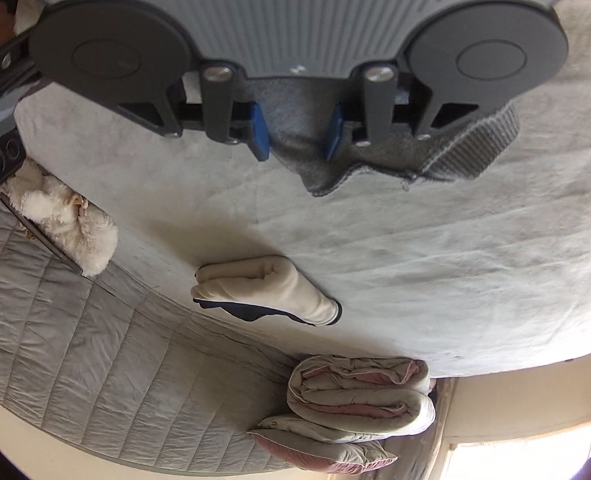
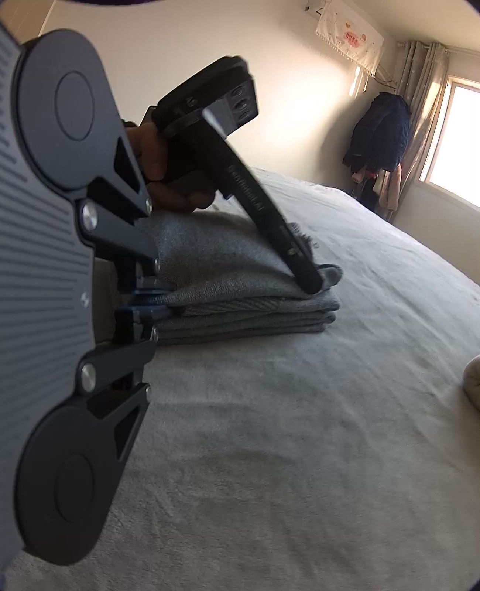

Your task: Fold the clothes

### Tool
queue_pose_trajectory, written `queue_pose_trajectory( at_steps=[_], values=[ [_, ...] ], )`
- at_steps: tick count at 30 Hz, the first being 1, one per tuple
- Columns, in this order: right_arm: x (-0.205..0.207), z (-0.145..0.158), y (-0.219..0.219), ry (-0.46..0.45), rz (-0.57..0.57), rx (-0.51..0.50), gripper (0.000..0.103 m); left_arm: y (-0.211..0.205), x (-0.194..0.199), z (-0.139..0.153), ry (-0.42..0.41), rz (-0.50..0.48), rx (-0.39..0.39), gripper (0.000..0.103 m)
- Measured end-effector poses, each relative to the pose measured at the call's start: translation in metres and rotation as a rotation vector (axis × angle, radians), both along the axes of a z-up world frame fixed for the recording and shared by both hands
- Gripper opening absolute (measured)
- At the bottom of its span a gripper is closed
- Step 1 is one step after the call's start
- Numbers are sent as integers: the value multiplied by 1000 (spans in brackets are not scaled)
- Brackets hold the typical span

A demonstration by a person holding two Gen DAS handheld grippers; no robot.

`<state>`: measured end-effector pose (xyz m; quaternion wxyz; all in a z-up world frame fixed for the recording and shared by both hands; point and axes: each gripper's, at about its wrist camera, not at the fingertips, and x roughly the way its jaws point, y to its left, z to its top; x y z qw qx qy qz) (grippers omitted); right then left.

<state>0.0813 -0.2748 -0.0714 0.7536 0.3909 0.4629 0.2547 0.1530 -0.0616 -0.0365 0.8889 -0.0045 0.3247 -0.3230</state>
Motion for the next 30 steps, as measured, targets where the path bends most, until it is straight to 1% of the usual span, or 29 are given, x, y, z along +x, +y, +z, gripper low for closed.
queue_pose_trajectory(
  at_steps=[1, 2, 3, 6, 9, 11, 14, 17, 18, 20, 21, 23, 25, 26, 27, 30],
  values=[
    [0, 2, 0, -11, 2, -2, 8, -2, 1, 1, -1, -4, 7, 34],
    [0, 6, -1, -29, 3, -5, 11, -4, 1, 2, -2, -8, 13, 34],
    [0, 11, -2, -48, 4, -7, 16, -6, 2, 4, -5, -15, 27, 34],
    [0, 24, -2, -99, -13, -18, 17, -10, 6, 6, -9, -38, 63, 34],
    [0, 35, 2, -167, -49, -57, 17, -11, 13, 5, 2, -37, 58, 34],
    [-2, 42, 10, -233, -62, -101, 17, -13, 18, 2, 4, -36, 54, 34],
    [-2, 47, 25, -314, -40, -163, 17, -14, 25, -1, 14, -30, 40, 34],
    [-2, 42, 45, -365, 8, -284, 17, -13, 31, -2, 25, -28, 35, 35],
    [1, 37, 50, -348, 25, -334, 17, -13, 32, -1, 24, -32, 40, 37],
    [5, 25, 54, -302, 45, -398, 17, -9, 34, 1, 21, -40, 49, 39],
    [6, 23, 52, -305, 44, -397, 12, -6, 36, 2, 22, -39, 50, 39],
    [8, 23, 47, -299, 54, -395, 12, 4, 40, 5, 34, -13, 28, 41],
    [8, 21, 41, -279, 54, -373, 13, 15, 40, 9, 43, 31, 9, 43],
    [7, 22, 38, -267, 50, -366, 18, 20, 40, 12, 46, 54, 0, 43],
    [7, 21, 36, -258, 49, -357, 30, 25, 37, 14, 46, 75, -3, 46],
    [7, 22, 31, -238, 44, -330, 32, 36, 20, 24, 29, 119, 12, 50]
  ],
)
